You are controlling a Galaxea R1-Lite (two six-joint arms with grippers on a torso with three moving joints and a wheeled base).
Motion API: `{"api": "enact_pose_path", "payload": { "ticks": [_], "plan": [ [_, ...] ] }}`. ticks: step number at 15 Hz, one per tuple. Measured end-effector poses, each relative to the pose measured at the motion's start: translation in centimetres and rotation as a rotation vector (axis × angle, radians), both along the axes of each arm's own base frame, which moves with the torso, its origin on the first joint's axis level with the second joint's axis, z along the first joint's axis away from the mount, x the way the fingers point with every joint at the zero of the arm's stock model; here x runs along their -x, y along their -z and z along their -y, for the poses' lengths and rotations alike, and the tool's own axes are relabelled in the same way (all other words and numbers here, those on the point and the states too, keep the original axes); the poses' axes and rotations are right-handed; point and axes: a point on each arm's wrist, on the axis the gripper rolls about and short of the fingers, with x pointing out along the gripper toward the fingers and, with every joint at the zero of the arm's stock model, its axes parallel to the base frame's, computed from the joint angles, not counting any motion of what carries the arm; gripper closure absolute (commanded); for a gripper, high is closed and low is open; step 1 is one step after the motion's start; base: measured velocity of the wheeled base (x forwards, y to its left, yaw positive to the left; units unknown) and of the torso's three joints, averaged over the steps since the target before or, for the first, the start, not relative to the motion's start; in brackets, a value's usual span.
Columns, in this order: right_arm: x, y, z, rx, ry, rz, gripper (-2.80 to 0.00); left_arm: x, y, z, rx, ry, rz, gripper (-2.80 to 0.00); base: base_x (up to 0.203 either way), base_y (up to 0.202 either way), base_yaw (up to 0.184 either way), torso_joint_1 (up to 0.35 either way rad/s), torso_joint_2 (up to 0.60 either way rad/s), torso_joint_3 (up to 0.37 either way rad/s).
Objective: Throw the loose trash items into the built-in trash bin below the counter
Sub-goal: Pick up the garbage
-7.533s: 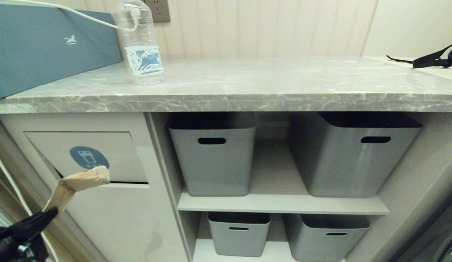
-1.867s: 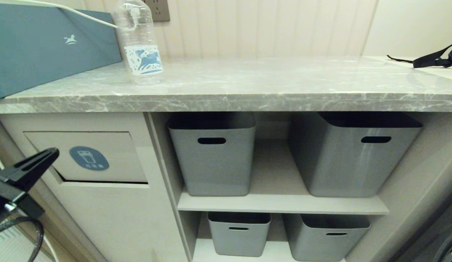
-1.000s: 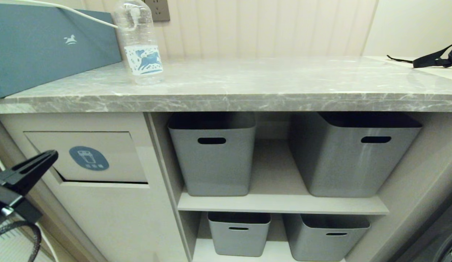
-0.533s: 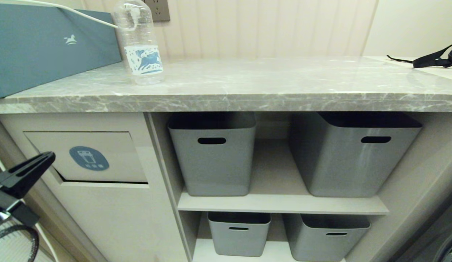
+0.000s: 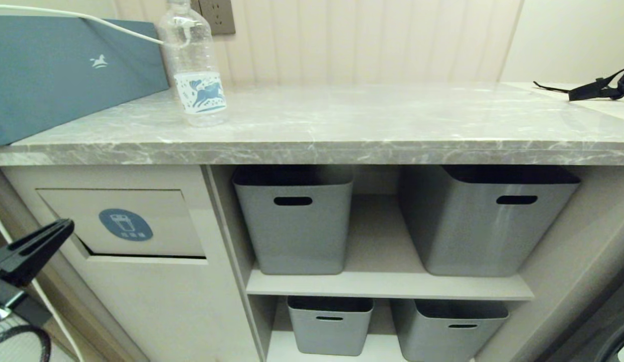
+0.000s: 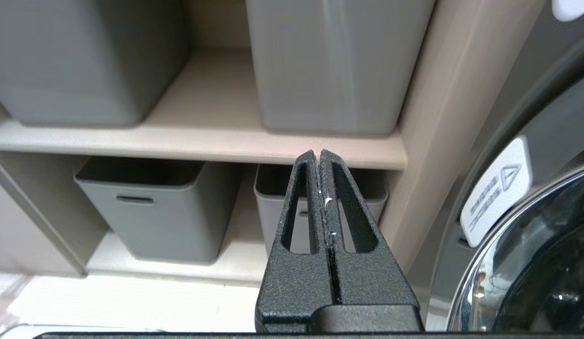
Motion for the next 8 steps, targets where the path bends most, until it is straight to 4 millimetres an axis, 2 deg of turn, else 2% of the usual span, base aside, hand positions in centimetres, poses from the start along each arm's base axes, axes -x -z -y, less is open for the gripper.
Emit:
{"api": "enact_pose_path", "payload": {
  "ticks": [8],
  "plan": [
    [0.00, -0.04, 0.00, -0.001, 0.001, 0.004, 0.00, 0.10, -0.15, 0.06, -0.001, 0.006, 0.009, 0.00, 0.000, 0.000, 0.000, 0.183, -0.50, -0.291]
  ]
}}
